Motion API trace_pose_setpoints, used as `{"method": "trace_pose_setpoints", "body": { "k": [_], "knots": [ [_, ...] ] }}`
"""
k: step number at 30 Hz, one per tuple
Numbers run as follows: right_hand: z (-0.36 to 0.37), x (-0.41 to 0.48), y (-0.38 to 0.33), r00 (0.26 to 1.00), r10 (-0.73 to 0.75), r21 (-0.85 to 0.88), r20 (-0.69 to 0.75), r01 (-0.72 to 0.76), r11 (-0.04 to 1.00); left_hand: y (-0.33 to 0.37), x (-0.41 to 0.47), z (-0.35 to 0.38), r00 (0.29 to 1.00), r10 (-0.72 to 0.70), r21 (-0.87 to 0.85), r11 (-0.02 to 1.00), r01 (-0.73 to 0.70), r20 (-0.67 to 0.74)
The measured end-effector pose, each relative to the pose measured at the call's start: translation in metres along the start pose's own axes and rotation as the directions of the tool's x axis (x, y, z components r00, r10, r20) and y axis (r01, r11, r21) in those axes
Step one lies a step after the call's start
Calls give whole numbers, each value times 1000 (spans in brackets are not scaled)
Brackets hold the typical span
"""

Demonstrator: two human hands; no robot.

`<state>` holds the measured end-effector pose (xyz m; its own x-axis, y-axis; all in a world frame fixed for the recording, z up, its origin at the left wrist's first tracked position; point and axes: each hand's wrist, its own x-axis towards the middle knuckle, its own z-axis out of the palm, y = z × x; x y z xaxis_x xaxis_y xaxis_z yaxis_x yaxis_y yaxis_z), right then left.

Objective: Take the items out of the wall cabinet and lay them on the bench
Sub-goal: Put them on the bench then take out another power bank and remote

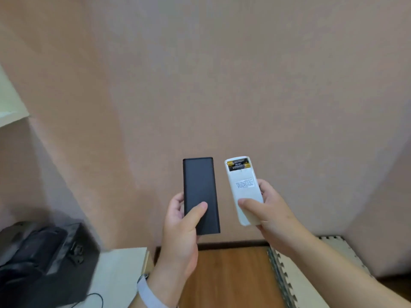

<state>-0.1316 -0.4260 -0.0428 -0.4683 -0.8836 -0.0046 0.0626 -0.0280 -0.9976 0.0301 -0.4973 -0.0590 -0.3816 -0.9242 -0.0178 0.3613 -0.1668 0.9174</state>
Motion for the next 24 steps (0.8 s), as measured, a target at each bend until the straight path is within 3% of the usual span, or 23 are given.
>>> {"method": "trace_pose_setpoints", "body": {
  "k": [11,24],
  "knots": [
    [-213,-183,-1,921,5,40,-390,11,999,-90,-126,192,939,-155,124,985,122,307],
    [-385,-358,8,592,11,48,-806,46,998,-182,-255,378,652,-372,270,928,256,660]
  ]
}}
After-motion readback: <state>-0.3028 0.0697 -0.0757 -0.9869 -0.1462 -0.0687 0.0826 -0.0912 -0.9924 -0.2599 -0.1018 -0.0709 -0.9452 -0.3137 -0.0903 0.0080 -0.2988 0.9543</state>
